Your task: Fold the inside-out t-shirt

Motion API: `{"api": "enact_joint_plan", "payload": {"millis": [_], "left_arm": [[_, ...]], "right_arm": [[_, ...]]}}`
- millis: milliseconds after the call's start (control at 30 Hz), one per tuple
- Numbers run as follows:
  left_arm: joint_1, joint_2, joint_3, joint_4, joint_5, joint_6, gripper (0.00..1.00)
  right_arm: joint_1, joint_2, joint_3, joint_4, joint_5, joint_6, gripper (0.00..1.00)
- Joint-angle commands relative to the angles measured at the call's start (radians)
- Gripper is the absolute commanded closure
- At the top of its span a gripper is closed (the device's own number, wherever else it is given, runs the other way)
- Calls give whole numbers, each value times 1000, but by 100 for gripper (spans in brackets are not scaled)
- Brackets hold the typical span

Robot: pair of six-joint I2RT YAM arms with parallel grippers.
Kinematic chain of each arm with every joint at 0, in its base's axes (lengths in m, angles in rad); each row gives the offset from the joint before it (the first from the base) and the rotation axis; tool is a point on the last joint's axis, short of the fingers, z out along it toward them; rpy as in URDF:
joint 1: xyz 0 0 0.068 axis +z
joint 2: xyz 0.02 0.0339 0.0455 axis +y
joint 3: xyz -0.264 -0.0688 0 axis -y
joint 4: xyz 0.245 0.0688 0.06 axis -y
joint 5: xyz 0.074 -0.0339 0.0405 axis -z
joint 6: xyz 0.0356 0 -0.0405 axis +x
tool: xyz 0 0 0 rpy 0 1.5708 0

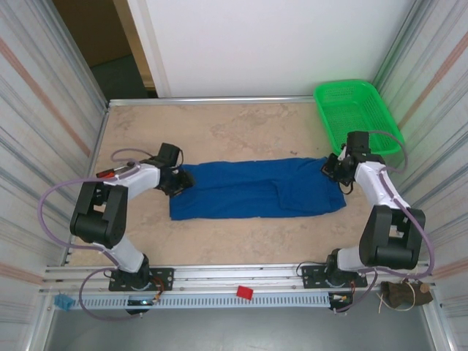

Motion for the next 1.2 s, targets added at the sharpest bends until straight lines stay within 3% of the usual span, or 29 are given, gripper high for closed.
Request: {"api": "enact_joint_plan", "payload": {"millis": [0, 200, 600, 867, 1167], "left_arm": [[-23, -23, -5, -47, -19, -41, 47], [23, -71, 167, -155, 22, 64, 42], [186, -95, 241, -155, 184, 117, 41], [297, -72, 287, -152, 272, 156, 41], [381, -62, 252, -114, 354, 163, 41]], "right_arm": [[-1, -76, 61, -74, -19, -12, 100], [115, -152, 135, -117, -28, 68, 100], [655, -138, 228, -85, 312, 357, 100], [965, 66, 398, -60, 547, 484, 100], [1106, 391, 661, -26, 647, 542, 100]]}}
